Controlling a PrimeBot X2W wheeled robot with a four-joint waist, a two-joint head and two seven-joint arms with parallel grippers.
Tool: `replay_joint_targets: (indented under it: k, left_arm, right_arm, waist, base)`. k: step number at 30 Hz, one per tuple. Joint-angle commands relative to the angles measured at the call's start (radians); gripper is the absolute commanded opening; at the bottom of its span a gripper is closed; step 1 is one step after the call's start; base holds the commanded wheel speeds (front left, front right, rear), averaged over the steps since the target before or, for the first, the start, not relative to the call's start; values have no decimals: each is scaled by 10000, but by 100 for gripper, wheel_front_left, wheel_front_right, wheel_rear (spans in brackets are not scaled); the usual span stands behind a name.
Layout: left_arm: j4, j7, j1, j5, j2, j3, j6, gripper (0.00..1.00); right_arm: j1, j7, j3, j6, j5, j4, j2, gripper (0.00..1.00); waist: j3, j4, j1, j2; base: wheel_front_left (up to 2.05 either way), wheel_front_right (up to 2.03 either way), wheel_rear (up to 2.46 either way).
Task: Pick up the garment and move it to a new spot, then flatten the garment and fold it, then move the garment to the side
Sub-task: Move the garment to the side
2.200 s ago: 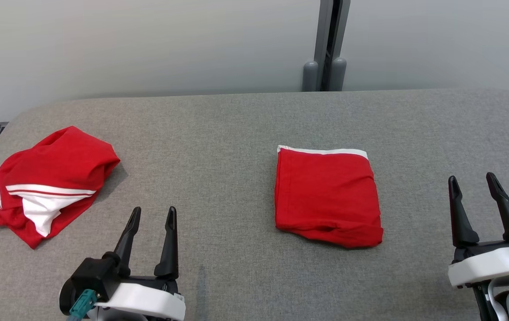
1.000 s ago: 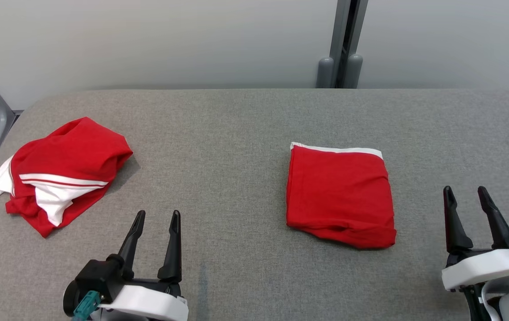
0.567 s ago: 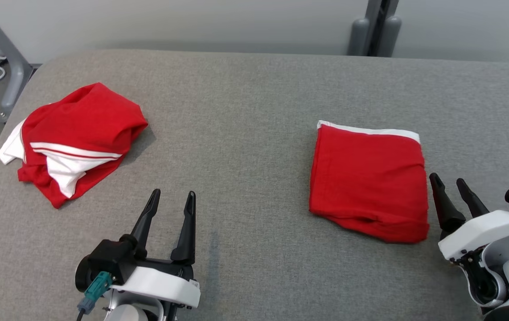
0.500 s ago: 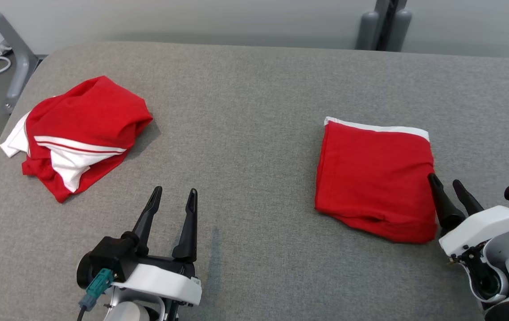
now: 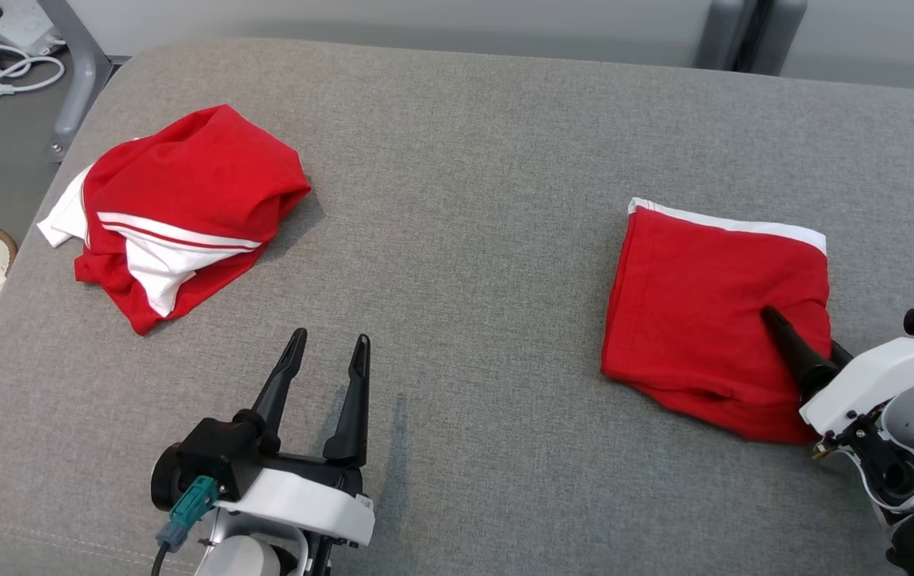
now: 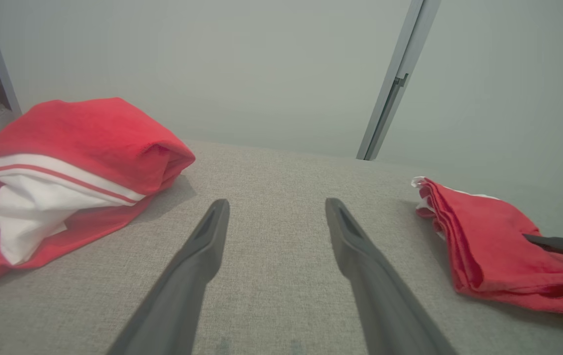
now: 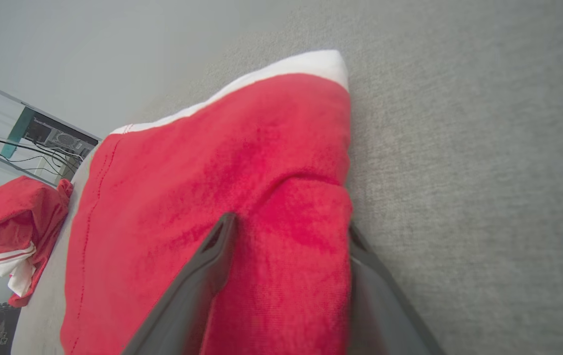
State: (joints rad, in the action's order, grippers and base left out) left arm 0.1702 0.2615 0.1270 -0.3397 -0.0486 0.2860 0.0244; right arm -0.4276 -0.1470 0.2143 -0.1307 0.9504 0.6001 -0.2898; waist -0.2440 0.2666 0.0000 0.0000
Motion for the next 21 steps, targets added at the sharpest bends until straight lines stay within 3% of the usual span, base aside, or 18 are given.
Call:
replay_joint_targets:
  k: [1, 11, 16, 21]
  left_arm:
    - [25, 27, 134, 60, -38, 18, 17, 100]
    - [-83, 27, 292, 189, -35, 300, -59, 100]
    - [-262, 26, 493, 256, -37, 418, -131, 100]
    - [-423, 27, 1043, 436, -38, 928, -406, 100]
  right_arm:
    - [-44, 26, 384, 0, -49, 216, -76, 0]
    - [-667, 711, 1488, 0, -529, 453, -730, 0]
    - [-1058, 706, 2085, 2, -956, 341, -1364, 0]
    - [-1521, 579, 2667, 2, -1385, -153, -2541, 0]
  waist:
    - [15, -7, 0, 0]
    - [-31, -491, 0, 0]
    - [-336, -972, 0, 0]
    - [-952, -1607, 0, 0]
  base:
    - [0, 0, 0]
    - [0, 0, 0]
    - [0, 0, 0]
    - [0, 0, 0]
